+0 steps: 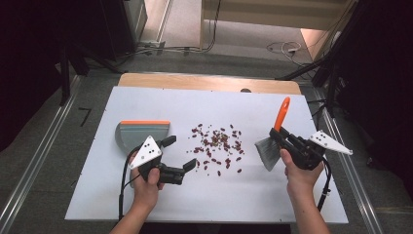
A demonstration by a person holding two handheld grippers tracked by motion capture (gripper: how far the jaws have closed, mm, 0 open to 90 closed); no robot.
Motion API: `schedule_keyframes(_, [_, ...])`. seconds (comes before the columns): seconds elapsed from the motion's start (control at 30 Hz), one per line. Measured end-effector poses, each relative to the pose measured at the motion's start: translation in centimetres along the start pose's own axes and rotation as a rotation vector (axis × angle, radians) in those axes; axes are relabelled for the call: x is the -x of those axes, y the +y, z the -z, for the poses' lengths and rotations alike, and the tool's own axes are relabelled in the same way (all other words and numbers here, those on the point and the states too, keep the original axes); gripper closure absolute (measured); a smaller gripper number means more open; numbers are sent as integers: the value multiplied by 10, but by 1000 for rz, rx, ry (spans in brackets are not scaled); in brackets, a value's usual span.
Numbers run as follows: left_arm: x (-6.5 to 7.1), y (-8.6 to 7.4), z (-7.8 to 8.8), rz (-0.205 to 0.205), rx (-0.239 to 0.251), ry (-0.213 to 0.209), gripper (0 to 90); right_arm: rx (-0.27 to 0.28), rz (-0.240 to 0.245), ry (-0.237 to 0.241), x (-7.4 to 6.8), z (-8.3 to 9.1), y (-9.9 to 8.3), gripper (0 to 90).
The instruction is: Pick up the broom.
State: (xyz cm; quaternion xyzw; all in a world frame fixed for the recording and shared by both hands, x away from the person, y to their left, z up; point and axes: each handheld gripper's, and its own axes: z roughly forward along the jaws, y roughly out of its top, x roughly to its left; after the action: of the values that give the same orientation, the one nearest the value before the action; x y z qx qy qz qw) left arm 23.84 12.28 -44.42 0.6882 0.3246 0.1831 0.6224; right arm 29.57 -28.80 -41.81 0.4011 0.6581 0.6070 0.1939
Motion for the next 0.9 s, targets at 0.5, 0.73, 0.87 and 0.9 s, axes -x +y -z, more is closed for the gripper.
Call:
schedule_keyframes(0.5, [26, 3, -15, 2, -45, -69, 57, 16, 46, 109, -52, -18, 3, 688])
schedule_keyframes(0.73, [40, 4, -28, 42, -102, -99, 225, 19, 77, 146, -77, -26, 1, 688])
schedule_keyframes(0.87, [49, 7, -32, 42, -108, -134, 317, 8, 90, 167, -89, -31, -3, 688])
schedule_keyframes(0.9, [50, 7, -32, 40, -113, -140, 338, 8, 90, 174, -92, -32, -4, 688])
